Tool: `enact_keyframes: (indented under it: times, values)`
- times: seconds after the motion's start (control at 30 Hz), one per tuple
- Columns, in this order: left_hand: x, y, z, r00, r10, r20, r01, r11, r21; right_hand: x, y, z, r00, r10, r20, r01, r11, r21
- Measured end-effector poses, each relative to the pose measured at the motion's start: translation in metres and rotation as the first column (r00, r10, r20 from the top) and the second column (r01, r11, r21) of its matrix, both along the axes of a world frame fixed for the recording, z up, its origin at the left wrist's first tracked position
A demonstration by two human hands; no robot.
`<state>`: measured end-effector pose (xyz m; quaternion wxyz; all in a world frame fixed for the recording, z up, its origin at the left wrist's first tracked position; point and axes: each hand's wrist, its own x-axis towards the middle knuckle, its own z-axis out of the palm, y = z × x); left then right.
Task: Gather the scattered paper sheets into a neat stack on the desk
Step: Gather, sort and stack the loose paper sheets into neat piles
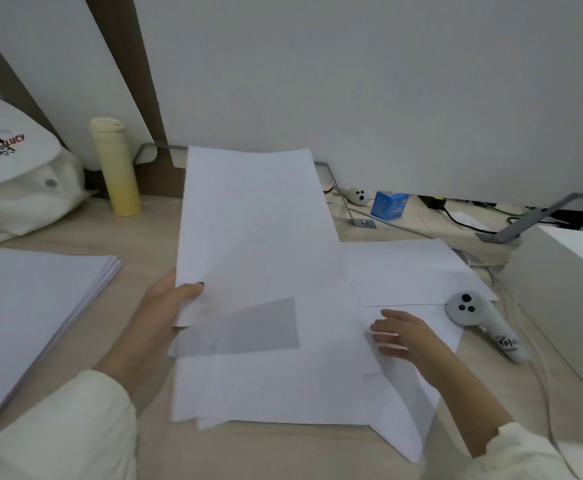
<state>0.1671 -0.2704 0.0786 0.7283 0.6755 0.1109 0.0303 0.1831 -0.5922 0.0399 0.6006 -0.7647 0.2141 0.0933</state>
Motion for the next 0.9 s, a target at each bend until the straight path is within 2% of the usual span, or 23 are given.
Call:
enact_keyframes:
  times: [0.03,0.1,0.17,0.2,0.37,0.43,0.5,0.6,0.77,0.83,0.87,0.9]
  values:
    - [0.001,-0.006,-0.005,1.000,-0.015,-0.025,0.015,1.000,0.008,0.000,0.000,0.000,1.000,0.020,0.013,-0.019,1.000,-0.004]
    - [0.003,-0.018,-0.019,0.995,-0.064,-0.073,0.069,0.996,0.062,0.005,-0.001,-0.002,0.998,0.043,0.053,-0.029,0.970,-0.242]
    - [0.004,-0.024,-0.032,0.994,-0.054,-0.099,0.070,0.984,0.165,0.016,-0.005,-0.003,0.993,0.082,0.085,-0.027,0.862,-0.506]
    - [0.004,-0.025,-0.036,0.995,-0.026,-0.100,0.048,0.974,0.222,0.022,-0.006,-0.003,0.991,0.101,0.086,-0.033,0.814,-0.580]
    - [0.004,-0.008,-0.058,0.993,0.074,-0.095,-0.022,0.885,0.466,0.051,0.001,-0.013,0.979,0.196,0.051,-0.099,0.686,-0.721]
    - [0.004,0.002,-0.063,0.990,0.091,-0.105,-0.014,0.818,0.575,0.060,0.007,-0.019,0.978,0.210,0.009,-0.129,0.633,-0.763]
    - [0.006,0.010,-0.066,0.982,0.083,-0.169,0.054,0.734,0.677,0.068,0.012,-0.022,0.974,0.222,-0.044,-0.155,0.515,-0.843]
    - [0.010,0.018,-0.063,0.959,0.119,-0.257,0.080,0.758,0.647,0.077,0.016,-0.020,0.952,0.298,-0.071,-0.155,0.267,-0.951]
    - [0.032,0.027,-0.063,0.941,0.143,-0.308,0.024,0.877,0.479,0.086,0.018,-0.024,0.932,0.342,-0.119,-0.150,0.066,-0.986]
    - [0.038,0.032,-0.065,0.930,0.145,-0.339,0.028,0.888,0.459,0.087,0.013,-0.025,0.931,0.350,-0.106,-0.127,0.037,-0.991]
    - [0.040,0.034,-0.067,0.932,0.127,-0.340,0.046,0.889,0.456,0.087,0.011,-0.024,0.935,0.349,-0.062,-0.094,0.076,-0.993]
    - [0.041,0.035,-0.067,0.932,0.108,-0.345,0.064,0.890,0.452,0.085,0.008,-0.023,0.938,0.347,0.015,-0.044,0.162,-0.986]
